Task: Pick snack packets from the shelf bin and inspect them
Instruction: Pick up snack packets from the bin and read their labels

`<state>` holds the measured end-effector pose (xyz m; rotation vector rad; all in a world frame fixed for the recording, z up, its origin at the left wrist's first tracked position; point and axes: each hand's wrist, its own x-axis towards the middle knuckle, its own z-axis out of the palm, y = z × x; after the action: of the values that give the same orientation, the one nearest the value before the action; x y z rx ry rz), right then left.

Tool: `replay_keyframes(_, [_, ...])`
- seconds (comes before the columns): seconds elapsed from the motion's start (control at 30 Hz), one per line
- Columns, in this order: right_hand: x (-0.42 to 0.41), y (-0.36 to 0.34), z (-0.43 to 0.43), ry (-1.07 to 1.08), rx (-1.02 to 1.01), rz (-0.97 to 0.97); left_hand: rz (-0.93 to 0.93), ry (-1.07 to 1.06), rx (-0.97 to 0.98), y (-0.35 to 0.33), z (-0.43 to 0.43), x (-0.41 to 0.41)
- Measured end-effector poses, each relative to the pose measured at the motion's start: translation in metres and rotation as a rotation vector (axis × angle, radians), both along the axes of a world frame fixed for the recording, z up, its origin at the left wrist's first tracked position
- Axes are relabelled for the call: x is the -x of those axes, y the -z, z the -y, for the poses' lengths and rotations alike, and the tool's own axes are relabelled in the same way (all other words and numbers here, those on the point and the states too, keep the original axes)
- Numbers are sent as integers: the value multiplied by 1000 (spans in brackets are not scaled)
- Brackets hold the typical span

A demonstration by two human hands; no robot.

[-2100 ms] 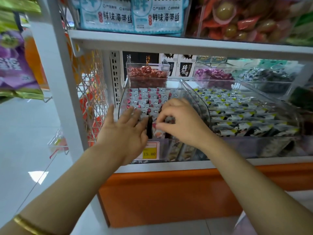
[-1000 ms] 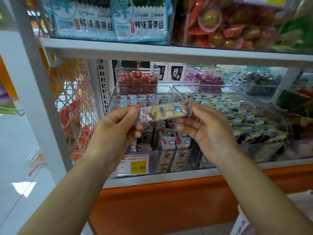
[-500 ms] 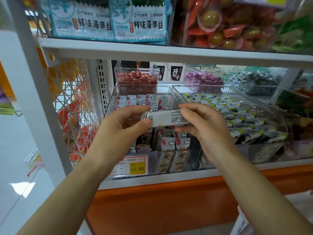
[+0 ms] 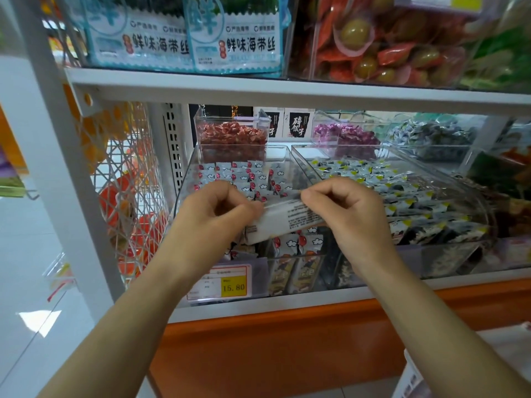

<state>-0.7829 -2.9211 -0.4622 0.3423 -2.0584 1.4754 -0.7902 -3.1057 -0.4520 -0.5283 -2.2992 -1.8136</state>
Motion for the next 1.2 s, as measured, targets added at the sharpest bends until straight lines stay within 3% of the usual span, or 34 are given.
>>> replay_keyframes(0.3, [0,1,0,-64,111,106,-98,-18,119,-4,10,1])
replay_keyframes(0.47, [5,4,0,-8,239,127,-57,54,140,-1,6,1])
replay_keyframes(0.6, [3,3,-1,-182,359,182,-94,-9,74,2,5,4])
replay_keyframes(0.73, [2,5,1,-227,207,112,-88,-2,7,2,5,4])
replay_keyframes(0.87, [3,2,-4,-73,301,82,-248,-106,248,0,16,9])
replay_keyframes(1.0, [5,1,-11,-13,261,112,-444,-15,675,-4,30,13])
replay_keyframes(1.1, [6,2,-9,-4,256,131,-416,19,911,1,30,14])
replay_keyframes(1.2, [5,2,-7,-27,271,147,-405,23,972,3,28,19])
